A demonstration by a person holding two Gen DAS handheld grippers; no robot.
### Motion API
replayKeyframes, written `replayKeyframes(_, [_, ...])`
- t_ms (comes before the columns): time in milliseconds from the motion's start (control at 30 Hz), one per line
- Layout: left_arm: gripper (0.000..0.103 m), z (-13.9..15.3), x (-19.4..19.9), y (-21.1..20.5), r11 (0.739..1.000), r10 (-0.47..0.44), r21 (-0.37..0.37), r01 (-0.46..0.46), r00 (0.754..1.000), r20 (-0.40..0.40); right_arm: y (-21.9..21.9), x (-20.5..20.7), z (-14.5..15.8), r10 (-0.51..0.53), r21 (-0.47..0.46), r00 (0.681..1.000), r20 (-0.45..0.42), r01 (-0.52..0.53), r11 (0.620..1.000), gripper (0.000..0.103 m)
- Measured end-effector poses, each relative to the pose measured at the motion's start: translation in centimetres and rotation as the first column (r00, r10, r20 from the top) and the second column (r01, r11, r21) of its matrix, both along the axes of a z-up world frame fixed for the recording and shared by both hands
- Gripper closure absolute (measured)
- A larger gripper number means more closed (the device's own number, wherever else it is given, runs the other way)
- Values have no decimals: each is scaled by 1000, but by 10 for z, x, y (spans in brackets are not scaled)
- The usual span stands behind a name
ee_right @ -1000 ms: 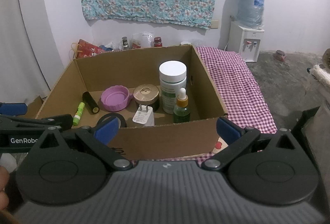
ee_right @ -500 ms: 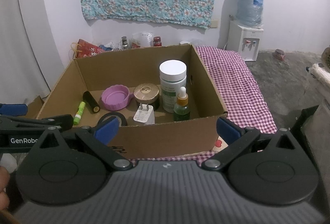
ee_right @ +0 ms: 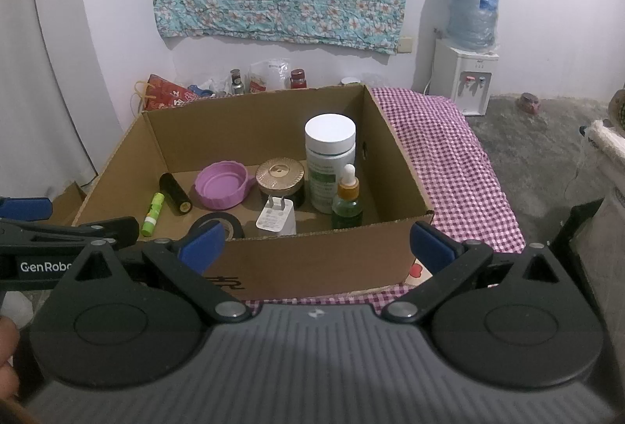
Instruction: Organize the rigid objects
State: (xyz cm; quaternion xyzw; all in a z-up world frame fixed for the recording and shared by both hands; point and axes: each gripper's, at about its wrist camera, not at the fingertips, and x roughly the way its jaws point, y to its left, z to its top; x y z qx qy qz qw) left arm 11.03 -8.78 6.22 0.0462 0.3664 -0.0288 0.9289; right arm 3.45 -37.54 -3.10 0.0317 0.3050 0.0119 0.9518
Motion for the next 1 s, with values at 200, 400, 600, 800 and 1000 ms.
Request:
replayKeyframes(200, [1, 0, 0, 0, 1000, 1, 0, -1, 1000, 0, 1, -1, 1, -1, 1, 1000, -1, 1, 1000, 2])
replayKeyframes(400, [1, 0, 0, 0, 1000, 1, 0, -1, 1000, -1, 1, -1, 1, -1, 2, 1000, -3, 1, 1000, 2])
replayKeyframes(600, [1, 0, 0, 0, 1000, 2, 0, -2, 1000, -4, 1, -2, 1, -1, 1, 1000, -3, 1, 1000, 2])
replayKeyframes(800, [1, 0, 0, 0, 1000, 3, -1, -3, 1000, -4, 0, -1, 2, -1, 2, 1000, -3, 1, 1000, 2])
replayKeyframes(1000, [1, 0, 1, 1, 1000, 2, -2, -2, 1000, -5, -1, -1, 2, 0, 2, 1000, -3, 0, 1000, 2])
